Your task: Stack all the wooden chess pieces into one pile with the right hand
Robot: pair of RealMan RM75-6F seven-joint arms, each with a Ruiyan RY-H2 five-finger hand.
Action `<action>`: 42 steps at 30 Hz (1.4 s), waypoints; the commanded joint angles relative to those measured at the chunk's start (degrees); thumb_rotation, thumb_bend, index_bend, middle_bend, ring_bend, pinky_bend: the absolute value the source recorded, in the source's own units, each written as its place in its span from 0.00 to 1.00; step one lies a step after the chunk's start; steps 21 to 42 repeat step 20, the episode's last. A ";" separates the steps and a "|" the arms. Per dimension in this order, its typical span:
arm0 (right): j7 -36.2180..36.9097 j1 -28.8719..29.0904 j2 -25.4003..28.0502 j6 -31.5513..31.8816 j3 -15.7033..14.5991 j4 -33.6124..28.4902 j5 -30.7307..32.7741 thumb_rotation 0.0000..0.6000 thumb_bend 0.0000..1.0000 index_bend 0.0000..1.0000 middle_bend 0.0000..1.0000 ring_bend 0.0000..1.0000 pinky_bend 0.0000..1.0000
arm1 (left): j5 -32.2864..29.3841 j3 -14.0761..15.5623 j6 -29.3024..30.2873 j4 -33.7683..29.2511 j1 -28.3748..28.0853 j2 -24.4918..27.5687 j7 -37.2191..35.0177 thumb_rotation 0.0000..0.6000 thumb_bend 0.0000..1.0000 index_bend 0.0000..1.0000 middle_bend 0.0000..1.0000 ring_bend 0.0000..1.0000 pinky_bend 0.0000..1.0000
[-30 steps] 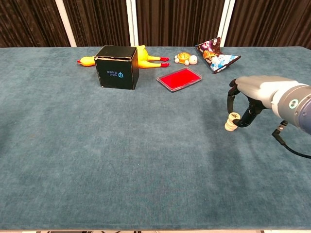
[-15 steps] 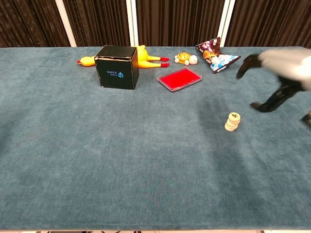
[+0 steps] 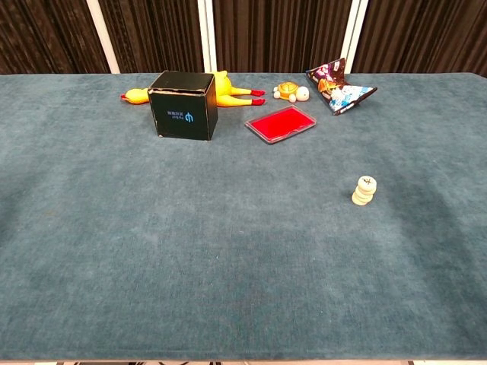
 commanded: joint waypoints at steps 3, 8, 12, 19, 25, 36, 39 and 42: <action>5.56 -4.85 -0.26 1.17 -1.55 8.99 -4.41 1.00 0.40 0.17 0.00 0.00 0.00 | 0.06 0.07 0.00 0.05 -0.02 -0.08 0.28 1.00 0.01 0.05 0.01 0.00 0.15; 5.60 -6.29 -0.43 -0.27 -1.00 12.34 -4.85 1.00 0.40 0.15 0.00 0.00 0.00 | 0.09 0.03 0.06 0.16 -0.04 -0.12 0.43 1.00 0.01 0.05 0.01 0.00 0.15; 6.47 -7.15 -0.44 -0.40 0.42 13.50 -5.44 1.00 0.40 0.15 0.00 0.00 0.00 | 0.08 0.00 -0.01 0.31 -0.10 -0.14 0.48 1.00 0.01 0.05 0.01 0.00 0.15; 8.54 -8.57 -0.24 -1.09 2.90 14.24 -5.50 1.00 0.40 0.12 0.00 0.00 0.00 | 0.27 -0.05 0.35 0.24 -0.03 -0.11 0.64 1.00 0.01 0.05 0.01 0.00 0.15; 8.99 -8.73 -0.07 -1.39 3.11 14.16 -5.56 1.00 0.40 0.12 0.00 0.00 0.00 | 0.31 -0.07 0.40 0.22 0.00 -0.10 0.59 1.00 0.01 0.05 0.01 0.00 0.15; 8.99 -8.73 -0.07 -1.39 3.11 14.16 -5.56 1.00 0.40 0.12 0.00 0.00 0.00 | 0.31 -0.07 0.40 0.22 0.00 -0.10 0.59 1.00 0.01 0.05 0.01 0.00 0.15; 8.99 -8.73 -0.07 -1.39 3.11 14.16 -5.56 1.00 0.40 0.12 0.00 0.00 0.00 | 0.31 -0.07 0.40 0.22 0.00 -0.10 0.59 1.00 0.01 0.05 0.01 0.00 0.15; 8.99 -8.73 -0.07 -1.39 3.11 14.16 -5.56 1.00 0.40 0.12 0.00 0.00 0.00 | 0.31 -0.07 0.40 0.22 0.00 -0.10 0.59 1.00 0.01 0.05 0.01 0.00 0.15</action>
